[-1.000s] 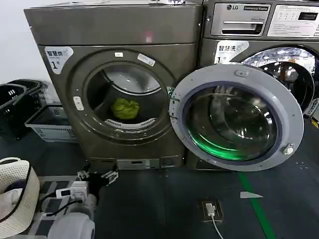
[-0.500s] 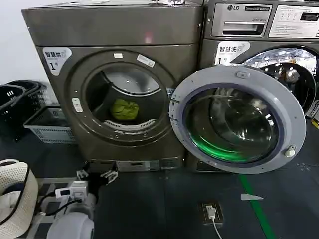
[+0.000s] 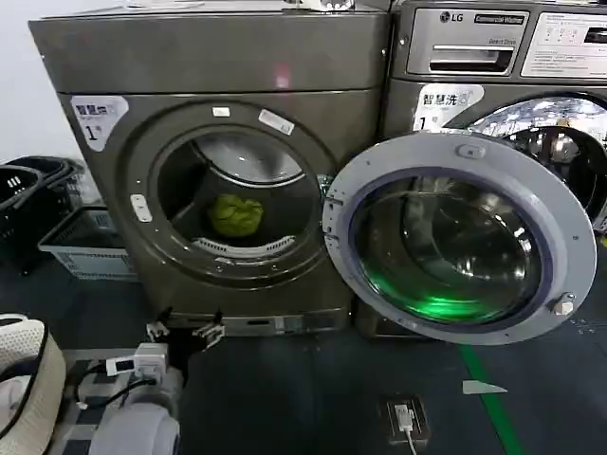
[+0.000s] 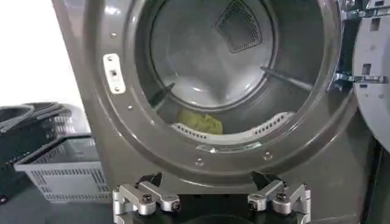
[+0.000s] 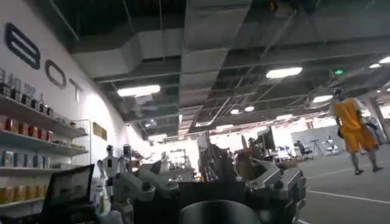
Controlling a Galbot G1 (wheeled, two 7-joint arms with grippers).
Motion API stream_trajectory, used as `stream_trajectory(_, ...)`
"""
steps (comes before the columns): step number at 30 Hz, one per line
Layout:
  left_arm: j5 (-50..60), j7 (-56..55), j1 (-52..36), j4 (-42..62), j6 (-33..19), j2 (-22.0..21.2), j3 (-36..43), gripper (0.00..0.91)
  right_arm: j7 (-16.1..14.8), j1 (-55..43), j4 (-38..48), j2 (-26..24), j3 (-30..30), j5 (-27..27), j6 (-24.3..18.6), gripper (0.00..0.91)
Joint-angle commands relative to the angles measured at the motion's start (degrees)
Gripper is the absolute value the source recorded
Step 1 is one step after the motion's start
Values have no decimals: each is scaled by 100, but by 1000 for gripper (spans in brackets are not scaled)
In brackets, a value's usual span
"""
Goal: Grasp the clothes from the dryer.
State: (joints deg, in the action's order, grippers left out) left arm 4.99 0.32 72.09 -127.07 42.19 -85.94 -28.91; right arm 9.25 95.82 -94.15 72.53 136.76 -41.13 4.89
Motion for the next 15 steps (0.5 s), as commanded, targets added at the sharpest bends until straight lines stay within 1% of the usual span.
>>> stream_trajectory(1,5,10,9,5,281,2,6,907,0,-11,-2,3,-4,-3,-21,907)
stream_trajectory(15,22,8,49,18,281,-12,1,907,7,-48,-4,29,-70,29,-41,907)
